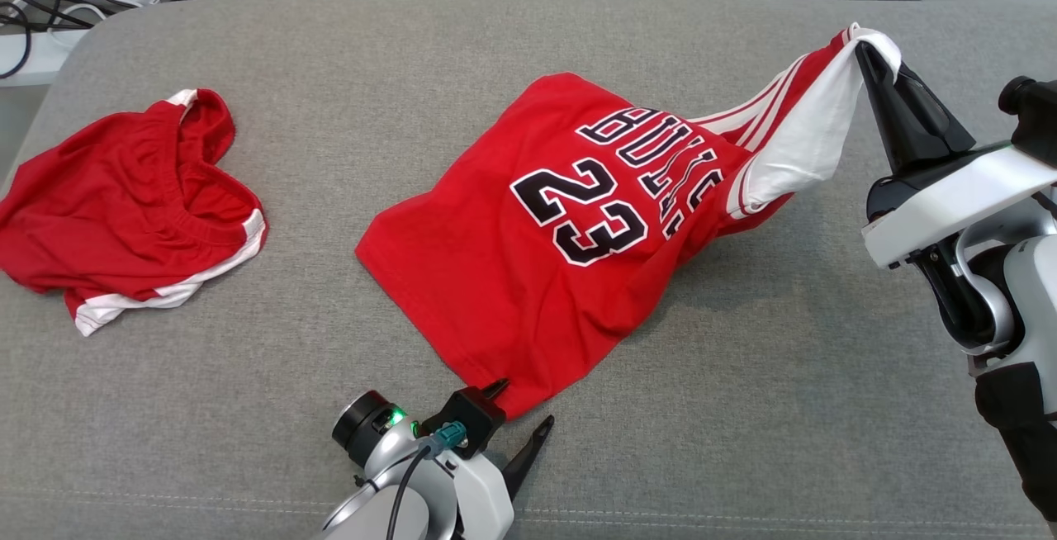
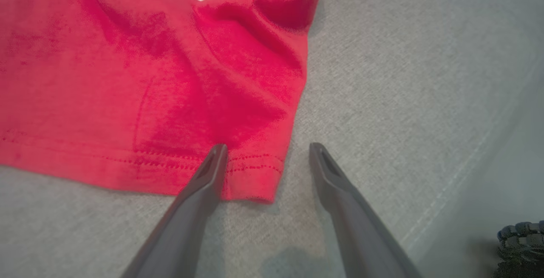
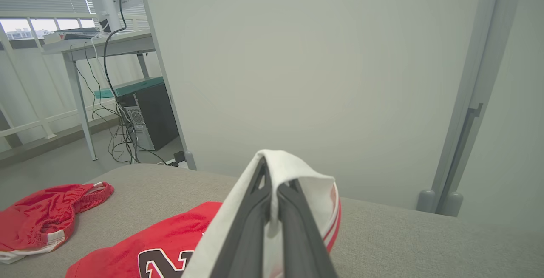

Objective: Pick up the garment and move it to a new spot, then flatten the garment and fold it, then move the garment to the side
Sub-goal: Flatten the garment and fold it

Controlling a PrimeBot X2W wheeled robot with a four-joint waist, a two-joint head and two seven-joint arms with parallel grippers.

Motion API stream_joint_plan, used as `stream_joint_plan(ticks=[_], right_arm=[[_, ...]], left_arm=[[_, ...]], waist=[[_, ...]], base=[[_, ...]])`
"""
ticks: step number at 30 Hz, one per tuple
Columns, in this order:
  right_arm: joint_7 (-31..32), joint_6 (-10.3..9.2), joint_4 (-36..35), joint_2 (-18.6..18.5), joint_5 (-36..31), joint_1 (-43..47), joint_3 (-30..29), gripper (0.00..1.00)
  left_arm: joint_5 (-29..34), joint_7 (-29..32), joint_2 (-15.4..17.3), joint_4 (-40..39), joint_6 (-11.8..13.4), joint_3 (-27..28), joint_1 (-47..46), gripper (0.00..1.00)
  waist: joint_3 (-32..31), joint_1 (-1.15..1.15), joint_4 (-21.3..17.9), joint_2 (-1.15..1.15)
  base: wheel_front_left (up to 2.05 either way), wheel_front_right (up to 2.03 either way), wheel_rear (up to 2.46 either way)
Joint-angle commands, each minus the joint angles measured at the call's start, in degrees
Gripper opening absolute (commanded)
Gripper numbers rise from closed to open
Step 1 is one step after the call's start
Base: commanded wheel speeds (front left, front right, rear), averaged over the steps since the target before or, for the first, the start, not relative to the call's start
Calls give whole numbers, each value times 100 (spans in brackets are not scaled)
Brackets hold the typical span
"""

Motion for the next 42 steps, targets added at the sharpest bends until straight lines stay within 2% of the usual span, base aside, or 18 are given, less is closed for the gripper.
stream_joint_plan(ticks=[1,2,3,4,9,14,17,23,26,31,34,37,40,42], right_arm=[[23,24,-190,26,-54,-14,13,0],[23,24,-190,26,-54,-14,13,0],[19,24,-191,32,-60,-14,-1,0],[14,24,-189,36,-66,-12,-14,0],[-42,24,-145,33,-55,-11,-148,0],[-128,24,-43,-19,-58,30,-355,0],[-148,24,27,-36,-65,97,-451,0],[-203,24,95,-12,-78,198,-583,0],[-261,24,16,-4,-82,220,-700,0],[-239,24,-288,-59,-145,262,-1040,0],[-97,24,-403,-76,-239,329,-1206,0],[117,24,-393,-19,-375,402,-1192,0],[305,24,-245,81,-566,402,-1054,0],[397,24,-72,150,-646,353,-931,0]], left_arm=[[28,-65,33,79,5,89,-262,59],[28,-65,33,79,5,89,-262,59],[11,-67,28,145,-4,84,-298,36],[-18,-70,23,215,-12,93,-334,0],[-249,-79,43,-67,-72,442,-621,0],[-957,-69,441,-903,-227,1078,-803,0],[-1755,569,903,-1594,-246,796,-926,0],[-4097,2251,2281,-3621,-249,597,-992,0],[-4877,2762,2888,-4537,-249,685,-1010,0],[-6210,3061,3485,-5764,-250,1218,-931,0],[-6820,3109,3710,-5856,-250,1555,-792,0],[-7179,3385,3827,-5409,-196,1521,-625,0],[-7320,3635,3750,-4734,-161,1362,-598,0],[-7425,3746,3567,-4294,-174,1283,-646,0]], waist=[[43,0,-45,0],[43,0,-45,0],[56,0,-55,0],[65,0,-63,0],[60,0,-38,0],[-83,0,82,0],[-190,0,159,0],[-300,0,225,0],[-348,0,204,0],[-430,0,142,0],[-439,0,97,0],[-338,0,26,0],[-129,0,-63,0],[38,0,-111,0]], base=[[0,0,0],[0,0,0],[0,0,0],[0,0,0],[0,0,0],[0,0,0],[0,0,0],[0,0,0],[0,0,0],[0,0,0],[0,0,0],[0,0,0],[0,0,0],[0,0,0]])
